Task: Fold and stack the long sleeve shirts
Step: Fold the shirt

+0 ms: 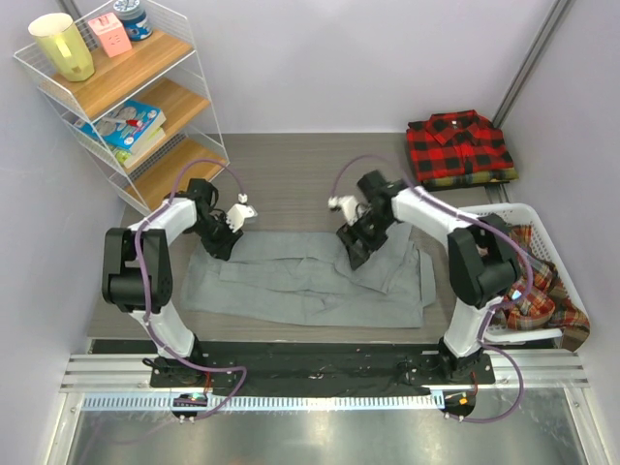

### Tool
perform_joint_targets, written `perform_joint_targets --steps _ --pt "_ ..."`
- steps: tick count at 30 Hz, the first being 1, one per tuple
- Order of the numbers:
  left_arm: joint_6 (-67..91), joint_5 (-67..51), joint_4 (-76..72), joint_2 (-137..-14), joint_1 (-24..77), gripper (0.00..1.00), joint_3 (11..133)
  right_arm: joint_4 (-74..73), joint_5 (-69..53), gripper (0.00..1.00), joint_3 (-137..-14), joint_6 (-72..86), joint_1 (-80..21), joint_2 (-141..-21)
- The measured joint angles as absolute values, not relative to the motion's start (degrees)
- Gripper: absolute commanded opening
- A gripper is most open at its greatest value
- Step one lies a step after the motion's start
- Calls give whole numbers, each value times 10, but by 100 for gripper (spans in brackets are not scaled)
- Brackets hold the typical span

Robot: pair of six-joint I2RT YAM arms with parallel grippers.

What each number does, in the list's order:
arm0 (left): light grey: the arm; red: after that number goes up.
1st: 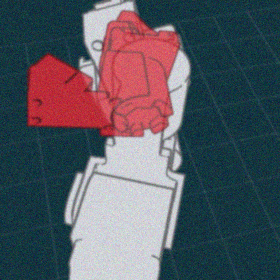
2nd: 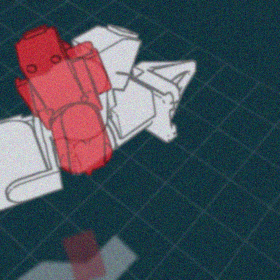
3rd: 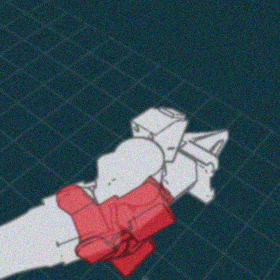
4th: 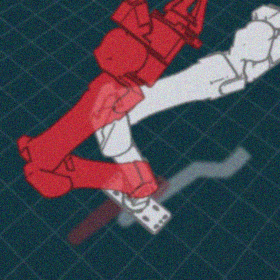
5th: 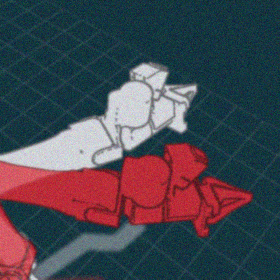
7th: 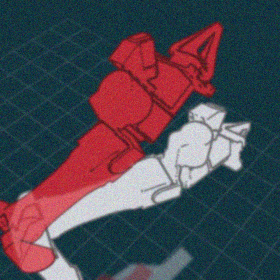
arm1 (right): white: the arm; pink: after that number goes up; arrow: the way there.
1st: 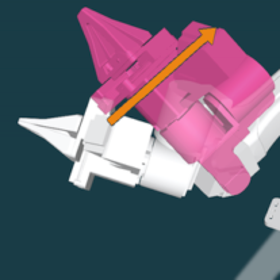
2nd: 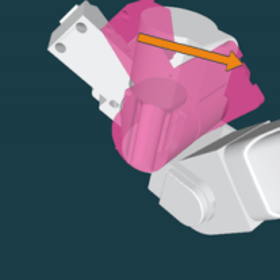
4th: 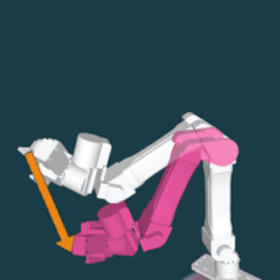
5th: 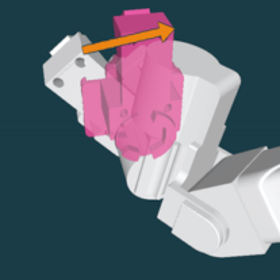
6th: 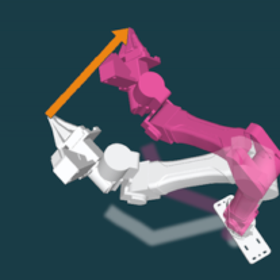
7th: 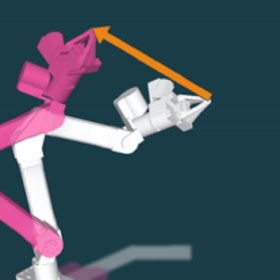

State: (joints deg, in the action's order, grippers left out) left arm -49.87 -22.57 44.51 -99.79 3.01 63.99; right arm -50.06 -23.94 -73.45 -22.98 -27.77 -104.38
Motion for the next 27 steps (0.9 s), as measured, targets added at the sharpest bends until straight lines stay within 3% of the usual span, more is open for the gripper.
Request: perform_joint_targets --steps 8,15,23,25,27 --pt "-479 -252 446 -988 30 40 637 -460 -221 86 -813 -163 -41 -974" --pt "-444 -292 445 -940 30 50 637 -408 -150 89 -836 -90 -17 -1029" --pt "-409 -323 443 -883 30 52 638 -368 -115 90 -881 -45 -13 -1133" --pt "-404 -327 444 -870 30 53 639 -363 -114 86 -889 -38 -13 -1150" --pt "-397 -331 443 -856 30 53 639 -360 -116 64 -894 -32 -12 -1161"
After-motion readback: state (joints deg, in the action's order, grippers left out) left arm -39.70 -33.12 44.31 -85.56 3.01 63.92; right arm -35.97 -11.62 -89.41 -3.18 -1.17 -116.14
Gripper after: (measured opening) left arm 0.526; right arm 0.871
